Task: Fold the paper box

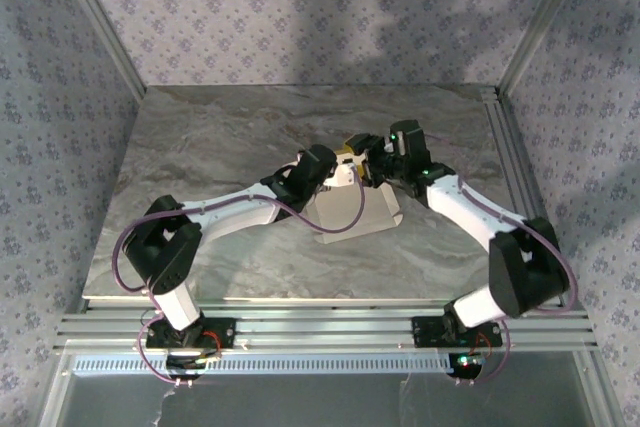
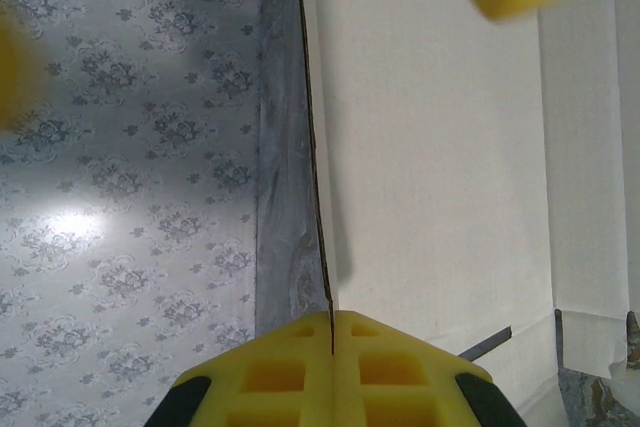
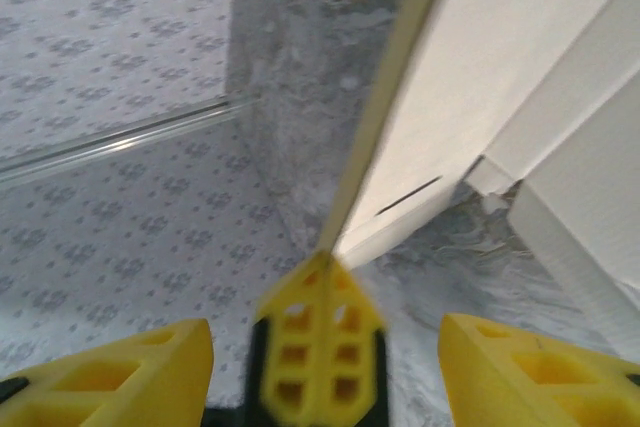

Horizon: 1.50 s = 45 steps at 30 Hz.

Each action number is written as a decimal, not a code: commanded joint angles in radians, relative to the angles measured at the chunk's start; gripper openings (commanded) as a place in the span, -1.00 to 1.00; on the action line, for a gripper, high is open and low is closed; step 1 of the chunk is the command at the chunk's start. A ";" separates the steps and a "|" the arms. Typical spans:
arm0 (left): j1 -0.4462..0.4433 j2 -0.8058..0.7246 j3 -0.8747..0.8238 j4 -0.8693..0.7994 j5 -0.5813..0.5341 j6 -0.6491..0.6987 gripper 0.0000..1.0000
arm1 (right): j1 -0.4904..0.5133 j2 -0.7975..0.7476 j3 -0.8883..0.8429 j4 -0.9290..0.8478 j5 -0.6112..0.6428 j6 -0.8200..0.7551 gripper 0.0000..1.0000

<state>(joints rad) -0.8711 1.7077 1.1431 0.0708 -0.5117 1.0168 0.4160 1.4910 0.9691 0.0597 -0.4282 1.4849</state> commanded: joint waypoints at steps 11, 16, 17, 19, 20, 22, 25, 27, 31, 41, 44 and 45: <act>-0.008 -0.050 -0.067 0.074 0.087 0.011 -1.00 | -0.020 0.142 0.069 0.079 0.008 0.025 -0.49; -0.008 -0.144 -0.089 0.101 0.140 -0.165 -0.39 | -0.032 0.154 0.049 0.066 0.012 0.032 -1.00; -0.008 -0.177 -0.073 0.072 0.145 -0.258 -0.31 | -0.035 0.155 0.039 0.075 0.012 0.039 -1.00; 0.013 -0.238 -0.003 -0.040 0.166 -0.560 -0.17 | -0.041 0.153 0.020 0.106 0.010 0.054 -1.00; 0.041 -0.264 0.050 -0.122 0.189 -0.777 -0.12 | -0.044 0.152 0.013 0.120 0.008 0.063 -1.00; 0.114 -0.301 0.118 -0.273 0.253 -1.217 -0.11 | -0.047 0.156 0.009 0.137 0.002 0.073 -1.00; 0.186 -0.340 0.087 -0.280 0.449 -1.637 -0.20 | -0.045 0.156 0.017 0.138 -0.004 0.077 -1.00; 0.197 -0.331 0.075 -0.268 0.474 -1.757 -0.23 | -0.046 0.152 0.018 0.136 -0.007 0.078 -1.00; 0.291 -0.240 0.109 -0.307 0.630 -1.913 -0.27 | -0.050 0.149 0.019 0.124 -0.012 0.071 -1.00; 0.340 -0.115 0.088 -0.227 0.818 -2.091 -0.28 | -0.059 0.153 0.015 0.129 -0.033 0.070 -1.00; 0.339 -0.104 0.071 -0.215 0.843 -2.110 -0.24 | -0.063 0.153 0.014 0.127 -0.035 0.067 -1.00; 0.338 -0.103 0.069 -0.221 0.848 -2.111 -0.24 | -0.063 0.153 0.014 0.127 -0.038 0.066 -1.00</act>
<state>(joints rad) -0.5320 1.6012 1.2236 -0.1711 0.2817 -1.0412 0.3611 1.6325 0.9943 0.2070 -0.4606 1.5490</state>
